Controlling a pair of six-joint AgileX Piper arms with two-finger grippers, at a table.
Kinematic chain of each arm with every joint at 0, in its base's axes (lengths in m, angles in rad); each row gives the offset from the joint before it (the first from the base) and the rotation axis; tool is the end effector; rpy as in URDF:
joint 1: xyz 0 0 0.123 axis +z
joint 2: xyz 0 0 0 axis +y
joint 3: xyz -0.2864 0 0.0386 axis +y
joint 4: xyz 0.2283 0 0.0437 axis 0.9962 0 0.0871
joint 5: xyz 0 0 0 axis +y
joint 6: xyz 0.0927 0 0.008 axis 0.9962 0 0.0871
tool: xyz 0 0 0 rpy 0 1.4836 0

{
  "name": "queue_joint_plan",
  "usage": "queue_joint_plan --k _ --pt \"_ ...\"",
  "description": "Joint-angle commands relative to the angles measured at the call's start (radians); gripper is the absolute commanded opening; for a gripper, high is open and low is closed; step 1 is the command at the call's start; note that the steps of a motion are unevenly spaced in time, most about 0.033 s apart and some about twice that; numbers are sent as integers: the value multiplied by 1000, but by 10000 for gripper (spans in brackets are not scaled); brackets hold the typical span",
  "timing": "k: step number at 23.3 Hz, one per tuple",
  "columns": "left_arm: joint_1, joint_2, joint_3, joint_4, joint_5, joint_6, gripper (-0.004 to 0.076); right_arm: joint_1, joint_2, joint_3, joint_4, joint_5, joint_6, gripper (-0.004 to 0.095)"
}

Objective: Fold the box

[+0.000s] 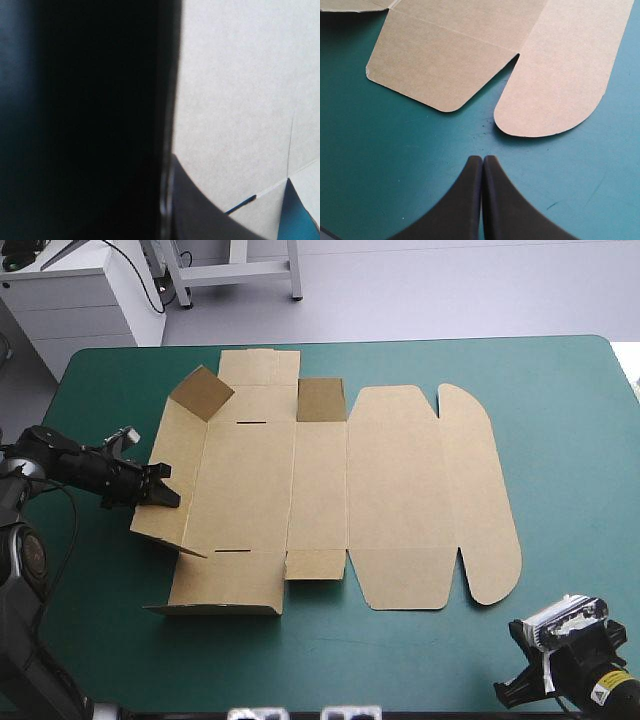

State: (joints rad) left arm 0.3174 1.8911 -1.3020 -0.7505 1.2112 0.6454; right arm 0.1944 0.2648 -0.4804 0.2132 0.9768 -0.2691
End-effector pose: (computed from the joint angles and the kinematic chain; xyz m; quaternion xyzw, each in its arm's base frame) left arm 0.3405 0.0493 0.2206 0.0005 0.9406 -0.3258 0.0956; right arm 0.0159 0.0198 0.2703 -0.1908 0.8756 0.0891 0.4347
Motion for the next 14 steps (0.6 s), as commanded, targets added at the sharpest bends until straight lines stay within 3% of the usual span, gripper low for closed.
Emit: queue_joint_plan --k 1,7,11,14 --pt "-33 -37 -21 -83 57 26 -8 -1 9 -22 9 -57 -5 -20" --pt "-127 -37 -66 -70 19 59 -8 -1 9 -22 9 -57 -5 -20" --pt "-258 -55 -276 65 29 37 -8 -1 9 -22 9 -57 -5 -20" --pt "-408 -56 -536 258 76 5 -8 -1 9 -22 9 -57 -5 -20"
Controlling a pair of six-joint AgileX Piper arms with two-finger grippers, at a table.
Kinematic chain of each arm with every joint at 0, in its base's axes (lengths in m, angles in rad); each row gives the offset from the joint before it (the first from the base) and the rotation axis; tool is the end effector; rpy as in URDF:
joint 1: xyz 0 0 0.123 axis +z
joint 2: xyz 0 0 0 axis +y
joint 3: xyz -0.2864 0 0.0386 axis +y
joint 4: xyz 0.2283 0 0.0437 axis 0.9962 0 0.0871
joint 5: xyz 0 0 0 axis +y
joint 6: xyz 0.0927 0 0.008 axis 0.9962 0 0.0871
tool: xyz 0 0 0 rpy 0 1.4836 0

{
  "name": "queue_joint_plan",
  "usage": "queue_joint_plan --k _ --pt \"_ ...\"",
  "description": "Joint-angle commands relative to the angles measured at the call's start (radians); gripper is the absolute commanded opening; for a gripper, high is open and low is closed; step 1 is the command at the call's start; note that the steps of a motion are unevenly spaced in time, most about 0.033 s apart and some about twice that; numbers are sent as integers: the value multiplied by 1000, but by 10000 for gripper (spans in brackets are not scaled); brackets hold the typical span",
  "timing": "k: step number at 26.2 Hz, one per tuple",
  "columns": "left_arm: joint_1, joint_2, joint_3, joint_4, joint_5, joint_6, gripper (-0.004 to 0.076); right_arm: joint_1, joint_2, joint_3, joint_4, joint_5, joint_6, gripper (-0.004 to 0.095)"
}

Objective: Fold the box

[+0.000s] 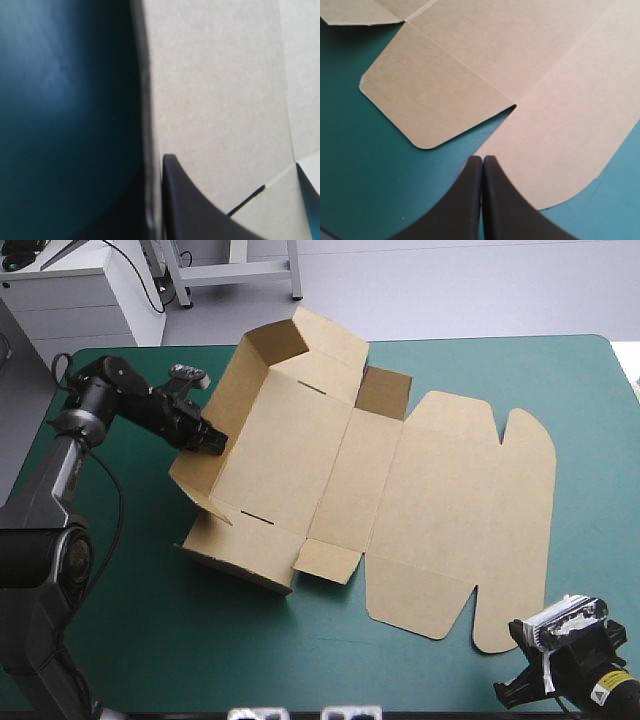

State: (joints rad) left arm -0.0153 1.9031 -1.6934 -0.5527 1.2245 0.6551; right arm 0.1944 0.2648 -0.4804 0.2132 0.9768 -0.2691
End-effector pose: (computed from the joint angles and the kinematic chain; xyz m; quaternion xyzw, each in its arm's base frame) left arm 0.3837 -0.0518 0.2985 0.2547 0.9237 -0.2181 0.1854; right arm 0.0159 0.0198 0.2703 -0.1908 0.8756 0.0891 0.4347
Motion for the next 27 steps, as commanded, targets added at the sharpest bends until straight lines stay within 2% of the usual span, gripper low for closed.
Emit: queue_joint_plan --k 1,5,7,10,15,23,27 --pt "-149 -68 -229 185 62 -10 -8 -1 9 -22 9 -57 -2 -20" --pt "-406 -68 -370 553 13 1 -8 -1 9 -22 9 -69 16 -20" --pt "-503 -68 -370 661 -44 64 -8 -1 9 -22 9 -80 16 -20" --pt "-573 -68 -368 706 -135 76 -8 -1 9 -22 9 -82 37 -20" --pt "-644 -68 -364 777 -161 135 -8 -1 9 -22 9 -93 47 -20" --pt "-657 -76 -356 765 -167 187 -9 -1 9 -22 9 -120 68 -20" --pt "-658 -125 -310 745 -243 215 -9 -1 9 -22 9 -126 88 -20"
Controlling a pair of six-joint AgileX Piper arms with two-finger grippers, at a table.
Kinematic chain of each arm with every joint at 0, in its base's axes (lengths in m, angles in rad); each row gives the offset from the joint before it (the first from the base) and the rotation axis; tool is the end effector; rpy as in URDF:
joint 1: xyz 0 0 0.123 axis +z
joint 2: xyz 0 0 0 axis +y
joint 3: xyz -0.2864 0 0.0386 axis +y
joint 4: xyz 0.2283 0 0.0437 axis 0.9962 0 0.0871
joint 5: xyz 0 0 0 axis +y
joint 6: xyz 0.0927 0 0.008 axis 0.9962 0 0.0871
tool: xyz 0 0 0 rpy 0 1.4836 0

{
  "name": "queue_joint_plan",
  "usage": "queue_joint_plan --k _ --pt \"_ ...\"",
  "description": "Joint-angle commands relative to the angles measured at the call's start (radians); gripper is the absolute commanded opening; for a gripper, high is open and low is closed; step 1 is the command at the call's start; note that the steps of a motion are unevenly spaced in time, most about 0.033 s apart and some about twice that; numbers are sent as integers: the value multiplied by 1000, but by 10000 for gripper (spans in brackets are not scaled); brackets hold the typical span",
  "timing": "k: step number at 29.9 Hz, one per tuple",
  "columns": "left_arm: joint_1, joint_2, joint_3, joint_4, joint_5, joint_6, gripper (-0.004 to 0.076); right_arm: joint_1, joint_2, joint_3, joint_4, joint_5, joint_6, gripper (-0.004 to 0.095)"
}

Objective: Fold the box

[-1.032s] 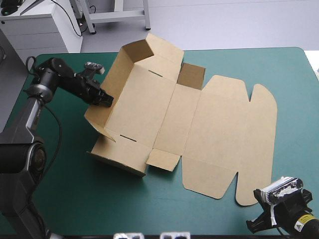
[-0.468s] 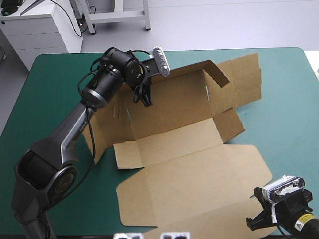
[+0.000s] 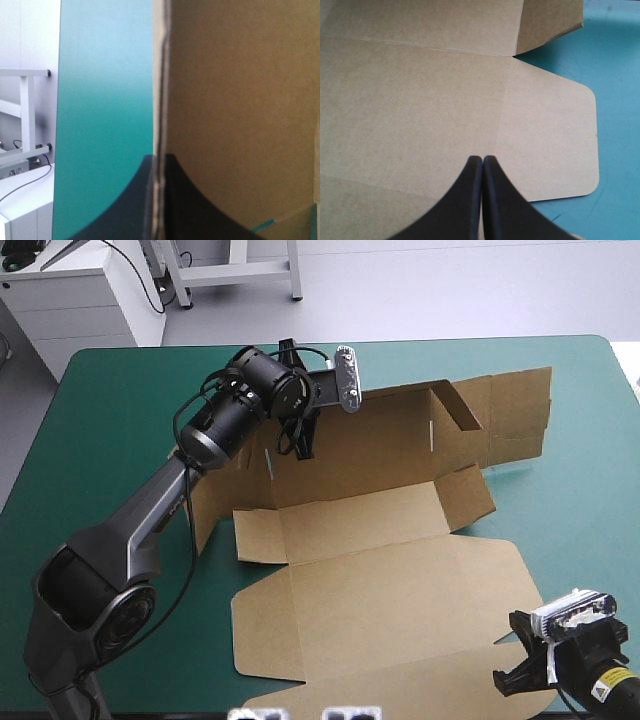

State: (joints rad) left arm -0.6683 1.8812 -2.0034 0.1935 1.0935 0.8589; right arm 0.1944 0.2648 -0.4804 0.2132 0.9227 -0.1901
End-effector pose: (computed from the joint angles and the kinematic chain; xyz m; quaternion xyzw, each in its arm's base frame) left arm 0.3270 -0.2379 0.3846 0.6574 0.6681 0.1272 0.3244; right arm 0.0191 0.0198 0.2742 -0.1510 0.8712 0.1058 0.4549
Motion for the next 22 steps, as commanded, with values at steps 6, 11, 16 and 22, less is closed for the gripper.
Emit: queue_joint_plan --k 6,11,16,22 --pt "-31 -214 182 99 -295 -4 -9 -1 9 -22 9 -117 31 -20" --pt "-95 -291 407 368 -515 -168 -9 -1 9 -22 9 -147 78 -20" --pt "-118 -322 562 586 -588 -395 -8 -1 9 -22 9 -154 99 -20" --pt "-125 -326 666 726 -667 -530 -9 -1 9 -22 9 -161 135 -18"
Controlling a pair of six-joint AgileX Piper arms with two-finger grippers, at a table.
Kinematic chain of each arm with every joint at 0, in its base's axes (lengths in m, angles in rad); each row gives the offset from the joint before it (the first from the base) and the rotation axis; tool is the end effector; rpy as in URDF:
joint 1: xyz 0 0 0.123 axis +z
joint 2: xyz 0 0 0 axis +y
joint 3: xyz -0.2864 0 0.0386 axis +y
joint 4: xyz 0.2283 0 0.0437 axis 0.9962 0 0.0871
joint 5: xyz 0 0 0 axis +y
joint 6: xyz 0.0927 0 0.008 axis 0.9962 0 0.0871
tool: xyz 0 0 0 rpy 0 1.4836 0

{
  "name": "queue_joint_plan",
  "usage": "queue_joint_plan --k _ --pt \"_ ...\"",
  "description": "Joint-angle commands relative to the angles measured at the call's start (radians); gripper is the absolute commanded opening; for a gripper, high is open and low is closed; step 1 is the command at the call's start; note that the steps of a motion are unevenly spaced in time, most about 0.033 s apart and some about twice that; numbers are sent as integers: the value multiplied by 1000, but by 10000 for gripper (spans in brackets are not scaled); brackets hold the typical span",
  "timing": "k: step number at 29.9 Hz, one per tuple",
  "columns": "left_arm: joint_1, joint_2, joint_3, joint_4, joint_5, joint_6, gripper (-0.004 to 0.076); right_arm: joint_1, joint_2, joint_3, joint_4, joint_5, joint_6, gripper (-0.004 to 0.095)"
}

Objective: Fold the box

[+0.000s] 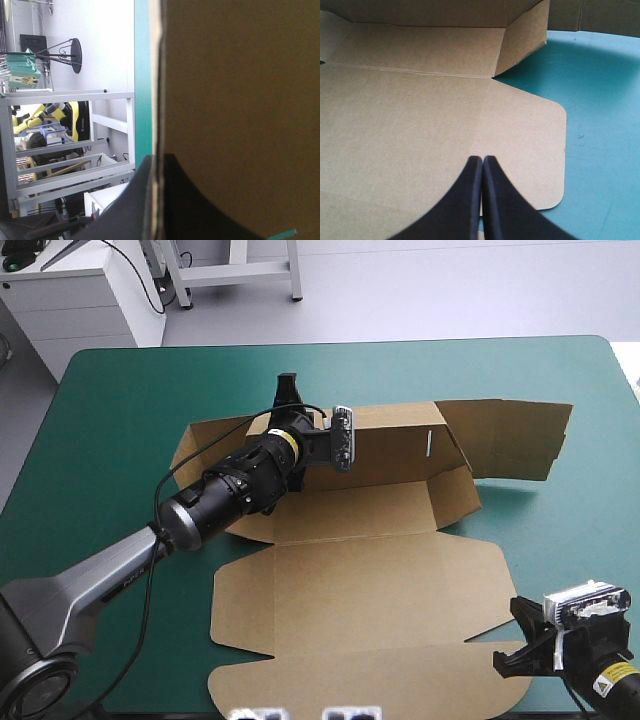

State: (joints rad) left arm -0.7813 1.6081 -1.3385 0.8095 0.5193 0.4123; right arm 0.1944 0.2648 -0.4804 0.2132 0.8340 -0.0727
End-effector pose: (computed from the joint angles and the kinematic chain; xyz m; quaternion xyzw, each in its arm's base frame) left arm 0.2753 -0.2259 0.3430 0.6570 0.5616 0.2448 0.4393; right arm 0.0237 0.0195 0.2810 -0.0922 0.8584 0.1337 0.4867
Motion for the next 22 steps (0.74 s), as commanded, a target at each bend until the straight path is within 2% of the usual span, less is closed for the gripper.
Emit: queue_joint_plan --k 1,4,10,15,22 --pt "-12 -53 9 162 -113 -137 -9 -1 9 -22 9 -74 28 -18" --pt "-12 -53 40 327 -143 -310 -9 -1 9 -22 9 -76 53 -18" --pt "-12 -63 117 632 -139 -595 -9 -1 17 -50 7 -108 60 -18" --pt "-12 -75 195 833 -90 -821 -8 -1 100 -105 -25 -108 60 -18" --pt "-12 -75 215 889 -80 -916 -8 -1 332 -265 -75 -154 60 -18"
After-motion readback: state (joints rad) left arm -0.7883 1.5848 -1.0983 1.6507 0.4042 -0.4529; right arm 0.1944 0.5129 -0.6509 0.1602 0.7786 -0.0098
